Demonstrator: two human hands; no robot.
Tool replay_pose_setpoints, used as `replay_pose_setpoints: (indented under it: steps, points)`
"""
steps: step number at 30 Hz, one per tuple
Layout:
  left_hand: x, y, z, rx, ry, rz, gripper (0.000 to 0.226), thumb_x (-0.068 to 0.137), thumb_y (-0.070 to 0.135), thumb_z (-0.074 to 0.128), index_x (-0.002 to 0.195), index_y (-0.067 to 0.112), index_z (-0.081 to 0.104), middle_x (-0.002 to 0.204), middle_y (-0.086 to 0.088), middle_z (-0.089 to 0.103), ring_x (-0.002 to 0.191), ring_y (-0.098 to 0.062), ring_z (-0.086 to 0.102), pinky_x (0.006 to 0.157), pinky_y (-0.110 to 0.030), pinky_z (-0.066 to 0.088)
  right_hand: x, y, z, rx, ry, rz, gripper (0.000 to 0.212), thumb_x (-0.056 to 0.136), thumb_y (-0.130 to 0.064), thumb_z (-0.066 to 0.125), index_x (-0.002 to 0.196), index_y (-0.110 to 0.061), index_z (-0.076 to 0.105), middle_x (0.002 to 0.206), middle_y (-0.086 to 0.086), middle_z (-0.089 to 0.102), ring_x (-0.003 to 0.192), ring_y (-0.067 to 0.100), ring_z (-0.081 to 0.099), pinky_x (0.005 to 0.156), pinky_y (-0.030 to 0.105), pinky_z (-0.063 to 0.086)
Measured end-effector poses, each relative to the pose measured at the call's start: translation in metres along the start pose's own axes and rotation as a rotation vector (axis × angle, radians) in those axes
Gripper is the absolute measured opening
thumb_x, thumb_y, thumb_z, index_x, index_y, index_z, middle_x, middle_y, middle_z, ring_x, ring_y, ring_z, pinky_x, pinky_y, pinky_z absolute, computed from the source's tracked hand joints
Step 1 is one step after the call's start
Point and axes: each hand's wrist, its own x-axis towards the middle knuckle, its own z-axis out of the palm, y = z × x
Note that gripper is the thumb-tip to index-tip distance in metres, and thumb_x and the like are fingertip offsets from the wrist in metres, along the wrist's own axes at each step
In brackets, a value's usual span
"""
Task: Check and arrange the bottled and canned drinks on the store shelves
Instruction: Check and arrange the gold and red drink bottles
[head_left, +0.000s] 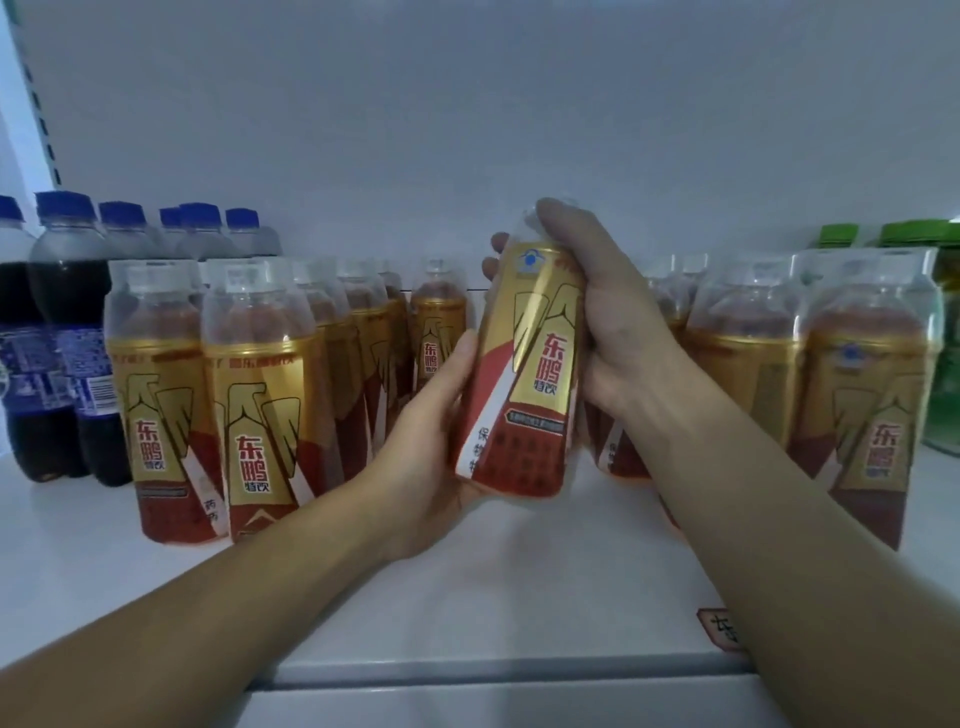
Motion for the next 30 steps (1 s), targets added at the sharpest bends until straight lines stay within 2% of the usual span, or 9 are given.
replay_pose_setpoints:
  steps: [3,6,10,13,16,18,21,26,30]
  points:
    - [0.004,-0.005,0.001,0.139,0.047,0.146,0.057,0.092,0.065,0.040,0.129,0.027,0.063,0.122,-0.001,0.072,0.115,-0.017,0.067,0.101,-0.040,0.049,0.005,0.005,0.001,-0.089,0.108,-0.168,0.042,0.090,-0.022,0.074,0.123,-0.001,0.058,0.090,0.010,0.068,0.067,0.018,0.069,0.060,0.031,0.056]
    - [0.004,-0.004,-0.001,0.168,0.114,0.189,0.055,0.087,0.066,0.051,0.120,0.026,0.069,0.115,-0.002,0.074,0.107,-0.019,0.071,0.096,-0.042,0.051,0.008,0.007,0.000,-0.022,0.066,-0.099,0.057,0.084,-0.027,0.078,0.130,-0.001,0.055,0.091,0.010,0.067,0.069,0.019,0.069,0.066,0.034,0.056]
    - [-0.003,0.004,-0.001,-0.130,0.022,-0.020,0.062,0.083,0.065,0.048,0.098,0.015,0.081,0.100,-0.013,0.075,0.080,-0.030,0.074,0.067,-0.040,0.059,0.004,0.003,-0.006,0.076,-0.113,0.086,0.025,0.084,-0.036,0.071,0.089,-0.012,0.073,0.094,0.011,0.069,0.084,0.024,0.068,0.083,0.039,0.057]
    - [-0.002,0.002,0.003,-0.068,0.043,-0.031,0.061,0.088,0.066,0.042,0.106,0.020,0.079,0.107,-0.009,0.076,0.093,-0.027,0.075,0.081,-0.042,0.058,0.002,0.003,-0.001,0.030,-0.097,0.069,0.027,0.081,-0.039,0.072,0.079,-0.012,0.076,0.093,0.013,0.070,0.083,0.024,0.068,0.078,0.037,0.058]
    - [0.004,-0.001,0.004,-0.006,0.097,0.023,0.063,0.092,0.069,0.036,0.128,0.027,0.065,0.117,-0.004,0.074,0.107,-0.024,0.071,0.095,-0.045,0.052,0.003,0.007,0.003,-0.050,0.003,-0.043,0.032,0.084,-0.036,0.075,0.099,-0.009,0.067,0.093,0.016,0.067,0.076,0.025,0.066,0.073,0.039,0.058]
    - [0.004,0.002,-0.001,-0.025,0.129,0.009,0.063,0.093,0.069,0.037,0.122,0.023,0.069,0.108,-0.006,0.075,0.097,-0.025,0.073,0.083,-0.043,0.057,0.002,0.007,0.005,-0.030,-0.024,-0.037,0.035,0.088,-0.035,0.073,0.106,-0.007,0.064,0.087,0.014,0.067,0.071,0.024,0.067,0.072,0.037,0.058]
    - [-0.003,0.005,-0.006,-0.111,-0.010,-0.150,0.070,0.094,0.062,0.035,0.094,0.007,0.078,0.089,-0.017,0.072,0.071,-0.029,0.071,0.061,-0.035,0.058,-0.004,0.000,0.005,0.051,-0.161,0.062,0.031,0.087,-0.039,0.066,0.089,-0.009,0.073,0.090,0.009,0.070,0.079,0.022,0.068,0.077,0.036,0.059]
    - [0.002,0.002,-0.001,-0.031,0.088,-0.067,0.064,0.092,0.069,0.038,0.108,0.022,0.077,0.113,-0.010,0.074,0.105,-0.031,0.071,0.096,-0.050,0.053,-0.007,-0.004,0.006,0.103,-0.068,-0.029,0.027,0.088,-0.031,0.068,0.100,-0.008,0.062,0.085,0.008,0.069,0.072,0.020,0.068,0.065,0.034,0.059]
    - [0.004,0.002,0.004,0.028,0.142,0.082,0.058,0.094,0.064,0.036,0.125,0.026,0.066,0.116,-0.005,0.074,0.106,-0.022,0.071,0.090,-0.041,0.052,-0.004,-0.002,0.006,-0.076,0.057,-0.165,0.027,0.092,-0.025,0.071,0.108,-0.006,0.059,0.086,0.012,0.066,0.067,0.020,0.067,0.061,0.033,0.057]
